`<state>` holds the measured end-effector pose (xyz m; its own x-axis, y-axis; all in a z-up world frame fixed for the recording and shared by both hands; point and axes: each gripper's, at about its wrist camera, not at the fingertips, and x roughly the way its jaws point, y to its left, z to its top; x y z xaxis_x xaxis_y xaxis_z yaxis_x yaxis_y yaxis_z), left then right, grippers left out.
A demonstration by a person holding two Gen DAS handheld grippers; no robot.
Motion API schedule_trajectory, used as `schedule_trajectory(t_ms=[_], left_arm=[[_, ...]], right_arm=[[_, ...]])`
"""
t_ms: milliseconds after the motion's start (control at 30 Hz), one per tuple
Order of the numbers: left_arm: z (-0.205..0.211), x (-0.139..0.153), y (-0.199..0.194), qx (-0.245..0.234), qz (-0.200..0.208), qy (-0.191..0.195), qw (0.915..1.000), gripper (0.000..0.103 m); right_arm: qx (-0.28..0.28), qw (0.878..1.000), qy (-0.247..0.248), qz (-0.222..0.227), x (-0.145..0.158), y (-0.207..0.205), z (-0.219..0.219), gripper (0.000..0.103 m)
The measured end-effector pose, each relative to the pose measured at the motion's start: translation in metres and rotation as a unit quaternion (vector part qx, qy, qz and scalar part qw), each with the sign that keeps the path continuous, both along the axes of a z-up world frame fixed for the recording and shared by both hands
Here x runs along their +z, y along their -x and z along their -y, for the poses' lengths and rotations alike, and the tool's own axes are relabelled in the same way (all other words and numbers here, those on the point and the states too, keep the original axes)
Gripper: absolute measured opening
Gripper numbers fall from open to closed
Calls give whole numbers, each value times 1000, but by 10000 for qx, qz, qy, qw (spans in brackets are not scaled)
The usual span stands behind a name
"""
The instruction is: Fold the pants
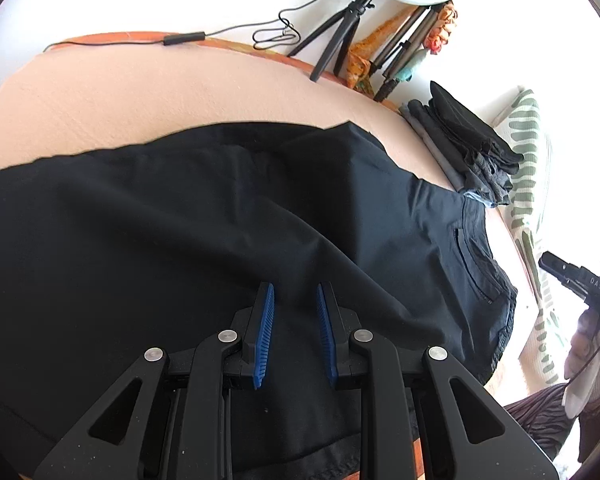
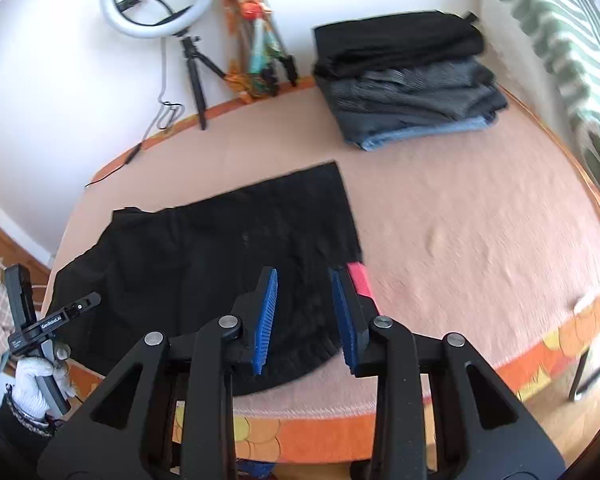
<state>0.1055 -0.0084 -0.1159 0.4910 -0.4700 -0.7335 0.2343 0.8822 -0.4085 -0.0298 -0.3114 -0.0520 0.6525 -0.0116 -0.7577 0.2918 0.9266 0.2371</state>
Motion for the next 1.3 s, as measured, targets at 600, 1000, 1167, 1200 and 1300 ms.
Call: schedule_trajectory(t_ms=[600, 1000, 1167, 1200, 1300], left_arm=[[-151, 4, 25, 1923, 380, -533, 9792, 20], [-175, -17, 27, 2284, 171, -564, 9718, 20], [-184, -16, 28, 2393, 172, -562, 9692, 20], [-185, -16, 28, 2417, 174, -584, 9684, 20], [-192, -15, 29, 2498, 189, -652, 9659, 20]], right_arm=[[3795, 9186, 955, -554, -46, -228, -180, 67], [4314, 8910, 1320, -519, -58, -249, -205, 8], [4036, 9001, 1559, -519, -62, -278, -198, 6], [4007, 8995, 1657, -529, -65, -284, -199, 6], [3997, 8967, 1761, -725, -81, -296, -202, 6]])
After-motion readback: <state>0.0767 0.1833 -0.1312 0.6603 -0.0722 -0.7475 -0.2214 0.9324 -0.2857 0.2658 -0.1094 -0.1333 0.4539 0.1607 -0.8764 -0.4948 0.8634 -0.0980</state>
